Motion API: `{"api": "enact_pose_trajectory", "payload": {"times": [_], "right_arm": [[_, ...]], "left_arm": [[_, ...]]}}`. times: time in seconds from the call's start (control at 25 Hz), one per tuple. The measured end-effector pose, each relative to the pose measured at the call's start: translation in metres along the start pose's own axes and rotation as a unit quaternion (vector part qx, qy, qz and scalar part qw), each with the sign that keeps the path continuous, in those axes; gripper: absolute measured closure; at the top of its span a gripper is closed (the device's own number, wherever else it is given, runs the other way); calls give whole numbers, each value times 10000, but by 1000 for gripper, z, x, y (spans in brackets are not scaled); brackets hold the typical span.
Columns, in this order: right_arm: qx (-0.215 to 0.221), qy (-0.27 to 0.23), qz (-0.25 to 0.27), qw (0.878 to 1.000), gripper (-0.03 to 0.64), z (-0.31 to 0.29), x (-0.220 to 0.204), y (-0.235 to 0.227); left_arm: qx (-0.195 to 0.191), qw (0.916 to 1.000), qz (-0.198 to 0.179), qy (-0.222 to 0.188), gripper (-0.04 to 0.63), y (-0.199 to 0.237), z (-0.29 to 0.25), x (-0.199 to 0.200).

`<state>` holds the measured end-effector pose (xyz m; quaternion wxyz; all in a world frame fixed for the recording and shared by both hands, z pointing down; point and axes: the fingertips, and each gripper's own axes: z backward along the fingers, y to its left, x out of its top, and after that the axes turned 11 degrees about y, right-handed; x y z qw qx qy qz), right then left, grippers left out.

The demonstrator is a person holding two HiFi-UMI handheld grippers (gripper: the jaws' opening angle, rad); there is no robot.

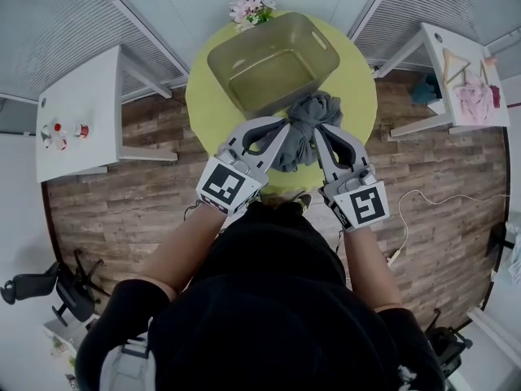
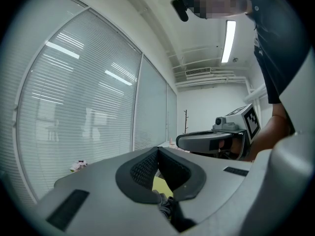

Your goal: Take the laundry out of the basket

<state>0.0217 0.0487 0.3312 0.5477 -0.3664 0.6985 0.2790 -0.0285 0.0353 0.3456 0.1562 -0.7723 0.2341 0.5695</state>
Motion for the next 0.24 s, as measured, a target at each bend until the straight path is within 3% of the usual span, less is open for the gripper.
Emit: {"api": "enact_pose_trajectory", "payload": {"times": [0.24], "right_arm": [[-1,33,-27,10000,595,0,-3,-3]], "left_arm": [[32,10000,-12,16,586,1,-2,0]]}}
